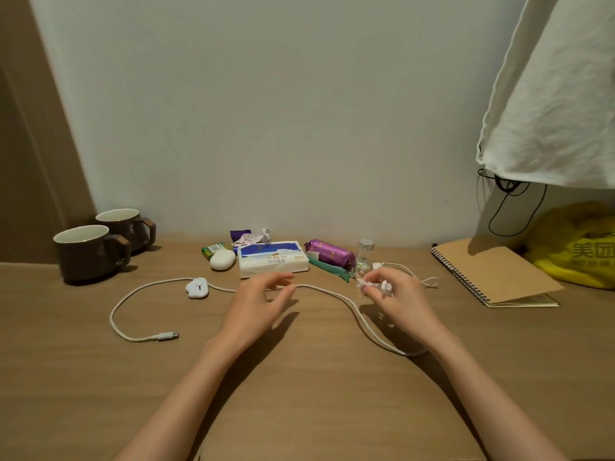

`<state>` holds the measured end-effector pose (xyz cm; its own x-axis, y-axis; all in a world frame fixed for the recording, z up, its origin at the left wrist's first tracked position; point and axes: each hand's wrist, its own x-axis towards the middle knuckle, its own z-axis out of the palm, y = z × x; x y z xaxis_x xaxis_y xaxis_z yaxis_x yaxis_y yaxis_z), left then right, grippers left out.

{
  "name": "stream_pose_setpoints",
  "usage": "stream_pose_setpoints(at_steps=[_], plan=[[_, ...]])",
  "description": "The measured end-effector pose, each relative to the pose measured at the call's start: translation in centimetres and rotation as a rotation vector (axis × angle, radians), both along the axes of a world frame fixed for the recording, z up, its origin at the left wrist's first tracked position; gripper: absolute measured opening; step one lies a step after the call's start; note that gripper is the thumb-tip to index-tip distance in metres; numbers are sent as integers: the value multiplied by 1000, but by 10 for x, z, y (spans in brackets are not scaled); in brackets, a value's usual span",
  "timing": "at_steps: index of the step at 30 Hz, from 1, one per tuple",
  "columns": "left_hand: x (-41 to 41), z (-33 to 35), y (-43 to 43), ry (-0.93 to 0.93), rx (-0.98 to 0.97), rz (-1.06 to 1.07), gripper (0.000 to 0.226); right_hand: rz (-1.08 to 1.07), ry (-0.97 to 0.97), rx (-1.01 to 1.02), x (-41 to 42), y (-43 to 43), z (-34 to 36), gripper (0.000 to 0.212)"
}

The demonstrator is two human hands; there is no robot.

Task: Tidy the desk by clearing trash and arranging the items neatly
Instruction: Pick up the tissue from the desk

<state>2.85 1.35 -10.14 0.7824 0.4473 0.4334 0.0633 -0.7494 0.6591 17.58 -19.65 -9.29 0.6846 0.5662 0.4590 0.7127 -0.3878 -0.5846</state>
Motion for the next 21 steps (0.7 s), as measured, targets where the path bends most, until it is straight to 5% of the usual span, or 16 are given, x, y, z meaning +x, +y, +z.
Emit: stream_pose_setpoints(at_steps=[9, 21], plan=[[-45, 22, -40, -125, -97, -145, 34, 213, -67, -16, -72, 31, 22, 22], [-157, 24, -3, -112, -30, 29, 10, 475, -108, 8, -167, 78, 23, 29]])
